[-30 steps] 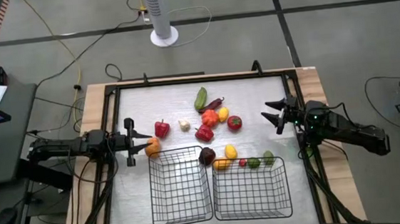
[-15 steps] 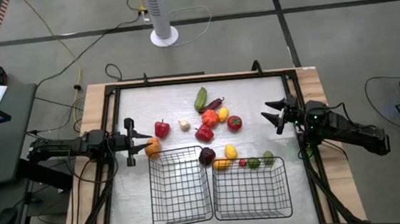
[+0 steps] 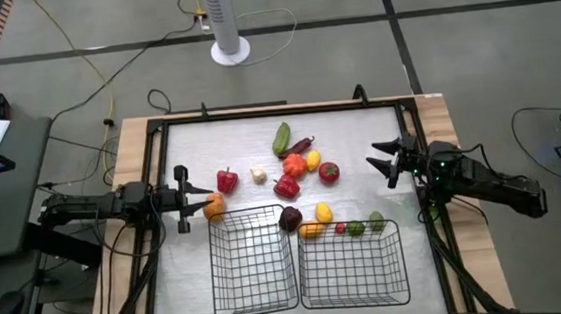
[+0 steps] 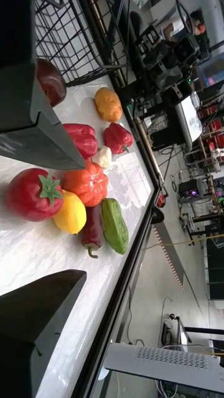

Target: Sort produce into baskets

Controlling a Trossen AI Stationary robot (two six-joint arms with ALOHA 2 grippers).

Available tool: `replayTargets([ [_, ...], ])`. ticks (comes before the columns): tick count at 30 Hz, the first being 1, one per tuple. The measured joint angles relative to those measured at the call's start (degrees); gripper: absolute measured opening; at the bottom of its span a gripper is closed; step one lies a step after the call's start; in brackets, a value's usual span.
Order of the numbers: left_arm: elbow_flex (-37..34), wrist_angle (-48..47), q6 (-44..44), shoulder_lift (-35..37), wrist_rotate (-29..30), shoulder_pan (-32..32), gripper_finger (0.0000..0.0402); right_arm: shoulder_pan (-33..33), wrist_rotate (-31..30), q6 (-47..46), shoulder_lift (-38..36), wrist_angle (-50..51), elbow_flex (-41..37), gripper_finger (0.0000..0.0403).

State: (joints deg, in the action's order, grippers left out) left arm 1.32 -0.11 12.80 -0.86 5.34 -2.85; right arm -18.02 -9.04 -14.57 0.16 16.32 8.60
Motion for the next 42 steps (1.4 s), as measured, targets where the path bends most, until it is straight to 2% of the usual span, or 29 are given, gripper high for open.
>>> replayTargets([
  [40, 0.0, 0.4, 0.1, 0.0, 0.0, 0.0, 0.0101, 0.0, 0.0, 0.0, 0.0, 0.0, 0.0, 0.0301],
  [42, 0.0, 1.8, 2.1, 0.0, 0.0, 0.0, 0.0101, 0.0, 0.0, 0.0, 0.0, 0.0, 0.0, 0.0301],
])
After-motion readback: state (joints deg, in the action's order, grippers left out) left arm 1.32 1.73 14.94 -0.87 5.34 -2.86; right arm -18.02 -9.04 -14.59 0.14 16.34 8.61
